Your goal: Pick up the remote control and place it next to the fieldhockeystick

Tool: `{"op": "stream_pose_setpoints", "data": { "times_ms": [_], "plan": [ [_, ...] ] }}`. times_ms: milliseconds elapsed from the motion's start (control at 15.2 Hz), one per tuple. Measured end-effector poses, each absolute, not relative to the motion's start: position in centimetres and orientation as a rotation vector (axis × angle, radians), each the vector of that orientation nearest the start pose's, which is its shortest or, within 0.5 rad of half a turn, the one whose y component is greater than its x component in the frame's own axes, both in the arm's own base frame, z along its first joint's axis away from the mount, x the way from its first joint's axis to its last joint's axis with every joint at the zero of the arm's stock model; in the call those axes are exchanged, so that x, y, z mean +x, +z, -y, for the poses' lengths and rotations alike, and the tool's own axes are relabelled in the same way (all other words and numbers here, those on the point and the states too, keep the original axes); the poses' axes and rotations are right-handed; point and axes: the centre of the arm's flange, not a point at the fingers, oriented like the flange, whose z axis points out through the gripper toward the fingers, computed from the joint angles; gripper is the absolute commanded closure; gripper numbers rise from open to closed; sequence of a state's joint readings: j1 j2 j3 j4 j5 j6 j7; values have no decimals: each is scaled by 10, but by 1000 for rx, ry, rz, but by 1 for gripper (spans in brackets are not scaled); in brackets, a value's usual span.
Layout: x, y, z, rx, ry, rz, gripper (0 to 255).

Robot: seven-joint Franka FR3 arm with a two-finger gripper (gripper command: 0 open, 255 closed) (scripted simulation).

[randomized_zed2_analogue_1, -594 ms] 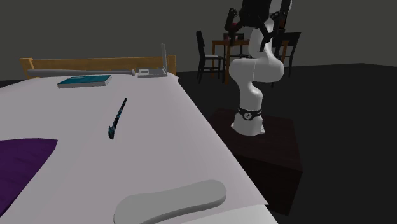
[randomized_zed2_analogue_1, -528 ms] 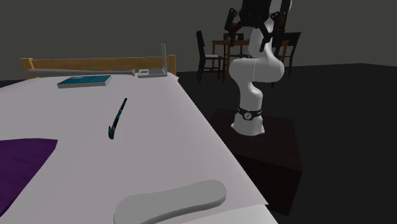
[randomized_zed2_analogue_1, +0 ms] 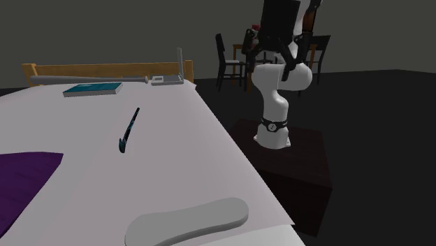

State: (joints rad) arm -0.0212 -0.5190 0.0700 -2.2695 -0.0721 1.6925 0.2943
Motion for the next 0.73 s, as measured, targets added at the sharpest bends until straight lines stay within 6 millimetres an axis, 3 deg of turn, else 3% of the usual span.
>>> {"op": "stream_pose_setpoints", "data": {
  "times_ms": [726],
  "plan": [
    [511, 476, -4, -3127, 37, -753, 0]
  ]
}}
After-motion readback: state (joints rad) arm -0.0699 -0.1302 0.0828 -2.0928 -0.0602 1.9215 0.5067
